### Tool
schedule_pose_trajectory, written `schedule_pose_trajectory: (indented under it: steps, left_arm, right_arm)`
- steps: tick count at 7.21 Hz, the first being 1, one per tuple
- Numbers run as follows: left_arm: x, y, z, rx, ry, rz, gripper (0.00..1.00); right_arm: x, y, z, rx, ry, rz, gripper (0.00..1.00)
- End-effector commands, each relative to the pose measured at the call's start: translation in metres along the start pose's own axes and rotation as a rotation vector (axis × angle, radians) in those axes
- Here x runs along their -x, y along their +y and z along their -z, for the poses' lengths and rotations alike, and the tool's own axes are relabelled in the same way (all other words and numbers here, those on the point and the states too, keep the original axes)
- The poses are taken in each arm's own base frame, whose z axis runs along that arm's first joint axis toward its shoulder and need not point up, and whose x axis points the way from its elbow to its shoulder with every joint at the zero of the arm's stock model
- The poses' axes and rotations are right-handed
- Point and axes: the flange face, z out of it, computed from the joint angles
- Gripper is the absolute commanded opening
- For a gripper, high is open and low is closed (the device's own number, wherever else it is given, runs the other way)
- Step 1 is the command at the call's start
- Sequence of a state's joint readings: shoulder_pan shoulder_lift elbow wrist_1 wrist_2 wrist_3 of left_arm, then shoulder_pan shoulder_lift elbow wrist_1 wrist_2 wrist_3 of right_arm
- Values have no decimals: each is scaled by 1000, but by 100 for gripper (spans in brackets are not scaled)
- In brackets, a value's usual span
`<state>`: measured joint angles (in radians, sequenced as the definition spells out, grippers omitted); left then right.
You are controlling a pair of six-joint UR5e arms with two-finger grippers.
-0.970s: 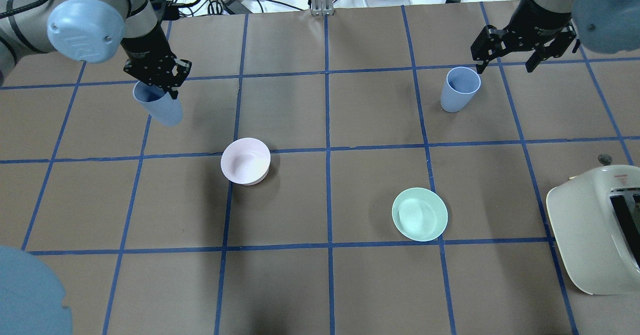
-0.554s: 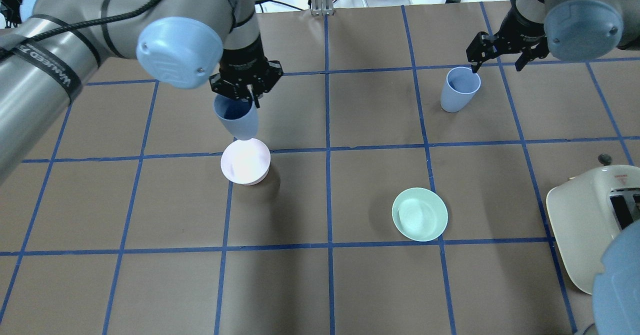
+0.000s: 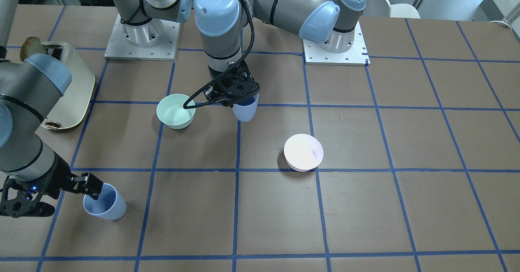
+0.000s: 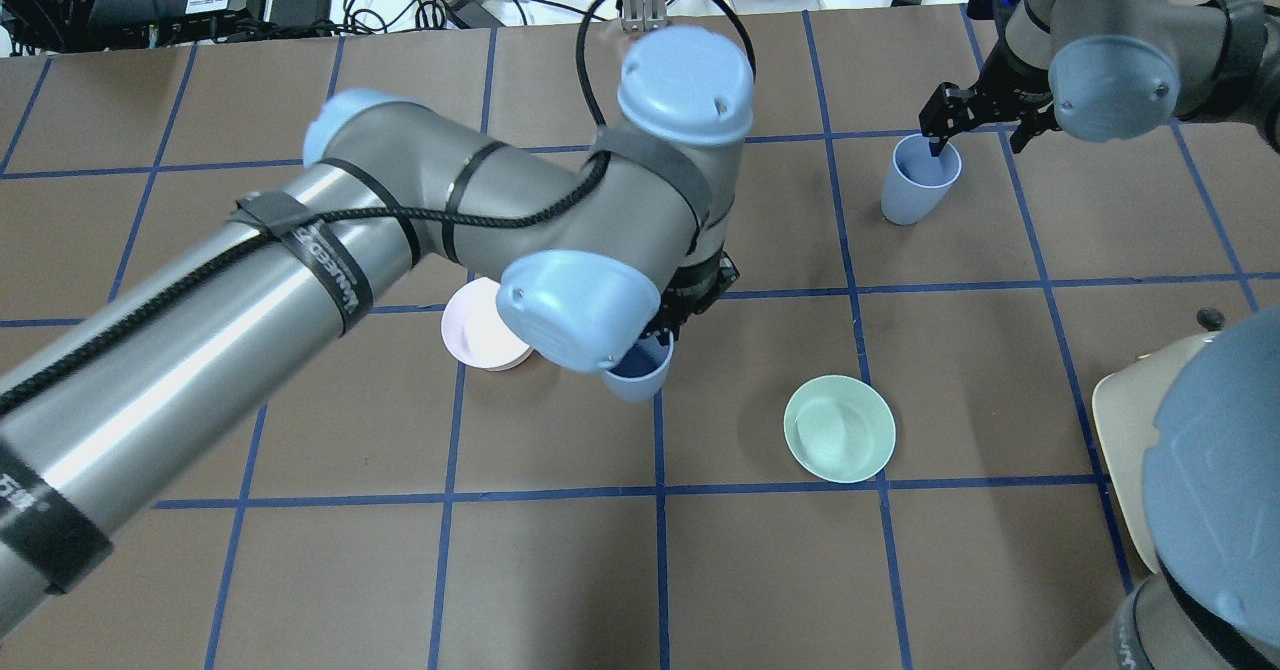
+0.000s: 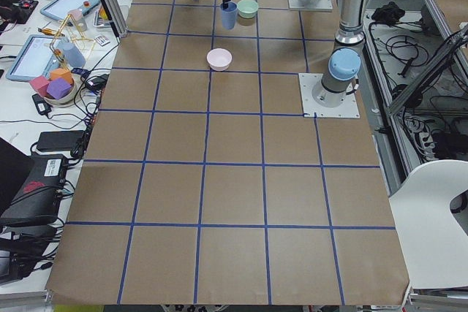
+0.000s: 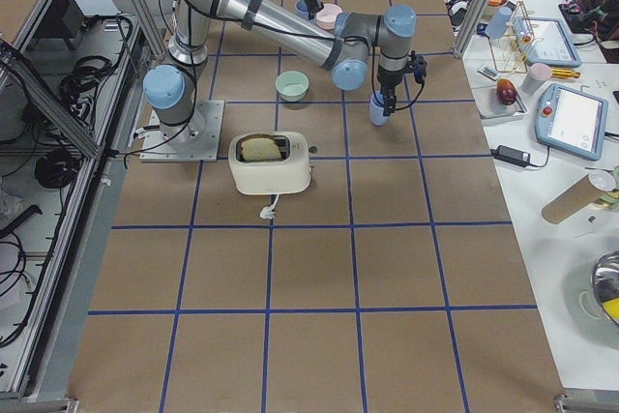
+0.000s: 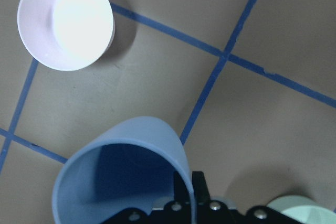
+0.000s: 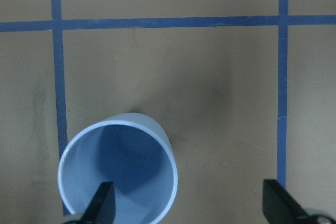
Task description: Stack blue cups with both arms
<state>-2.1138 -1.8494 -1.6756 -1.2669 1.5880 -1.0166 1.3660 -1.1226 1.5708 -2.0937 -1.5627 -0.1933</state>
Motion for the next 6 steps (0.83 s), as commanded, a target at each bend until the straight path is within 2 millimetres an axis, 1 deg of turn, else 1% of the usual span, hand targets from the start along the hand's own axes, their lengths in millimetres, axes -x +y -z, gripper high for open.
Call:
schedule_pose_trajectory:
  steps: [1,2,3,4,5,6]
  left_arm:
    - [10,46,-32,63,13,81,0]
    - [10,48,-40,70,-4,81,0]
    - [13,49,-50,72,-29,80,0]
    - [17,51,-58,72,-44,76,0]
    - [15,50,-64,76,-52,76,0]
    - [13,49,-63,64,-31,76,0]
  right_arm:
    - [-1,-3,-26,25,-6,-7,100]
    - [-1,-1,-30,35,-8,-7,100]
    - [-1,0,-36,50,-11,-6,94]
    - [-1,-1,-36,52,-11,-6,71]
    - [-1,0,-37,54,-7,5,34]
    - [-2,1,-39,66,-3,5,1]
